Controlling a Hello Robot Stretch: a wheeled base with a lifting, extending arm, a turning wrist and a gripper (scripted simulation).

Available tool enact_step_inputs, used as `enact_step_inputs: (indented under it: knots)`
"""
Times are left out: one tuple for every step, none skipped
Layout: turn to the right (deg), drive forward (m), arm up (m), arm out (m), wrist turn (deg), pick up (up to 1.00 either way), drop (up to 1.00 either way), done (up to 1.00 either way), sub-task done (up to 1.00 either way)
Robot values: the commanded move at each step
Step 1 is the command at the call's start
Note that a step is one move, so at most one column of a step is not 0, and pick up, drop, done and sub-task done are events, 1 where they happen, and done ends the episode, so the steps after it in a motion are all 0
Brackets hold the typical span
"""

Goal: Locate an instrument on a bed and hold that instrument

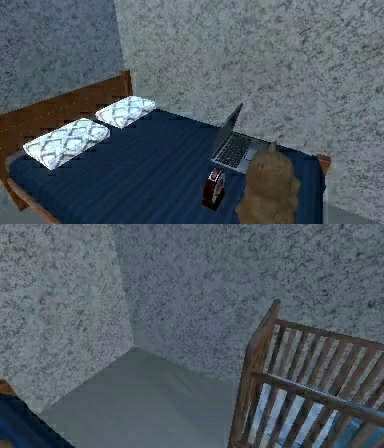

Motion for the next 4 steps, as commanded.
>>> enact_step_inputs:
  knots:
    - [-45.0, 0.00, 0.00, 0.00, 0.0, 0.00, 0.00, 0.00, 0.00]
    - [-33.0, 0.00, 0.00, 0.00, 0.0, 0.00, 0.00, 0.00, 0.00]
    - [0.0, 0.00, 0.50, 0.00, 0.0, 0.00, 0.00, 0.00, 0.00]
    - [0.0, 0.00, 0.18, 0.00, 0.0, 0.00, 0.00, 0.00, 0.00]
